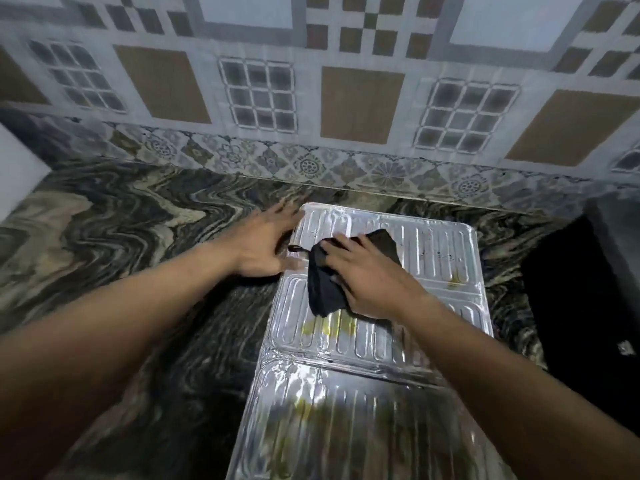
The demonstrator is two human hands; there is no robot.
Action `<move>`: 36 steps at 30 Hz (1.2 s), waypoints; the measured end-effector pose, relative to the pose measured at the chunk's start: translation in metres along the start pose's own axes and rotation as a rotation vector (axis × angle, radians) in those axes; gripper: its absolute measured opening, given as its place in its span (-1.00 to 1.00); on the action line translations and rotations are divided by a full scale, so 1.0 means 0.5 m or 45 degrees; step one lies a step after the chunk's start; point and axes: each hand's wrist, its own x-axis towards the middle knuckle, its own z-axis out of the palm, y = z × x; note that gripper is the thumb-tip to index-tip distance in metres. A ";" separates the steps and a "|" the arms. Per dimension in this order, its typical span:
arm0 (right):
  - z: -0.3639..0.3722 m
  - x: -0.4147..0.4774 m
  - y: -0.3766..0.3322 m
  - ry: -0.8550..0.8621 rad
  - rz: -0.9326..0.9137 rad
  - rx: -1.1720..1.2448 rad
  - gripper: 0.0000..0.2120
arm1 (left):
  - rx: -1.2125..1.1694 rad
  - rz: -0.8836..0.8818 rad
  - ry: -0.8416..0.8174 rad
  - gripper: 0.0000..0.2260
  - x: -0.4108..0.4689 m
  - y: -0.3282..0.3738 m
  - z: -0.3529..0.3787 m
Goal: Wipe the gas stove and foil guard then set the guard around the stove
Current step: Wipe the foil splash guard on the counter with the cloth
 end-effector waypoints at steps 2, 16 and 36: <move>0.015 0.002 0.017 -0.055 -0.031 0.035 -0.56 | 0.126 -0.017 -0.174 0.18 0.004 -0.016 -0.001; 0.056 0.077 0.058 0.067 -0.103 0.101 -0.45 | 0.210 -0.007 -0.317 0.47 0.052 -0.036 0.009; 0.028 -0.009 0.094 0.114 0.865 0.359 -0.39 | 0.360 -0.029 -0.461 0.49 0.059 0.006 -0.018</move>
